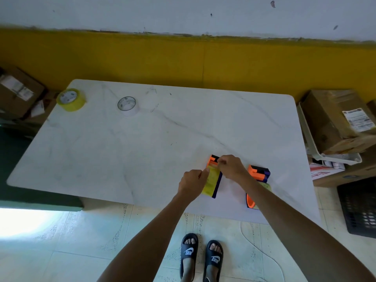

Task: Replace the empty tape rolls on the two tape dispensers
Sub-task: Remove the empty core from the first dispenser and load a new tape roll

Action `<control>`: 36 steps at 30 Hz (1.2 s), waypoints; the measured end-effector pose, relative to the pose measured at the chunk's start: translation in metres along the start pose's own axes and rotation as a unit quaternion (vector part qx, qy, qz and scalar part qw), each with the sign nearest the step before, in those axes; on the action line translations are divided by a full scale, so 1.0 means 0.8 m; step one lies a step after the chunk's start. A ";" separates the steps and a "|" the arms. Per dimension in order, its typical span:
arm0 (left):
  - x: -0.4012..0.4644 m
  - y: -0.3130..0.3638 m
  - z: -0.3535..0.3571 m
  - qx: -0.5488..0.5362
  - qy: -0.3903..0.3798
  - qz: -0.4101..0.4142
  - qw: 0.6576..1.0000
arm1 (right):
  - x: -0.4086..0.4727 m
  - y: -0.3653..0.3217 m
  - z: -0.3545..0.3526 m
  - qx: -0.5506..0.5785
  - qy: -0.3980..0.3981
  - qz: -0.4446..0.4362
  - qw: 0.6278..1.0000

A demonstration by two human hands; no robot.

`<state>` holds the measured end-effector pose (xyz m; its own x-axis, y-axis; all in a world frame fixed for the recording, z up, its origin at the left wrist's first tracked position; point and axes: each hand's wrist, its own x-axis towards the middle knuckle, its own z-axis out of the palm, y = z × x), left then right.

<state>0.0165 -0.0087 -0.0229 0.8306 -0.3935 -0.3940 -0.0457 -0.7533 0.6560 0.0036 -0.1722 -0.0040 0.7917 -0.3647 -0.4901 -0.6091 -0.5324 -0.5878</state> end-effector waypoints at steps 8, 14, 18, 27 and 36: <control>0.006 0.001 -0.007 0.036 0.011 -0.007 0.999 | 0.036 -0.014 -0.013 -0.121 -0.119 -0.049 0.984; 0.016 0.000 -0.005 0.102 0.031 0.007 0.994 | 0.034 -0.023 -0.011 -0.186 -0.185 -0.038 0.964; 0.020 -0.004 0.002 0.113 0.031 0.051 0.992 | 0.033 -0.024 -0.005 -0.239 -0.172 -0.047 0.955; 0.034 -0.030 0.034 0.078 0.052 0.142 0.985 | 0.020 0.001 0.007 -0.267 -0.113 -0.081 0.954; 0.010 -0.013 0.005 0.194 0.123 0.182 0.956 | 0.002 0.011 0.009 -0.325 -0.078 -0.125 0.934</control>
<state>0.0218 -0.0064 -0.0351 0.8234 -0.5673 0.0106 -0.5202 -0.7473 0.4134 -0.0006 -0.1717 -0.0148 0.8575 -0.0785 -0.5084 -0.2098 -0.9557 -0.2064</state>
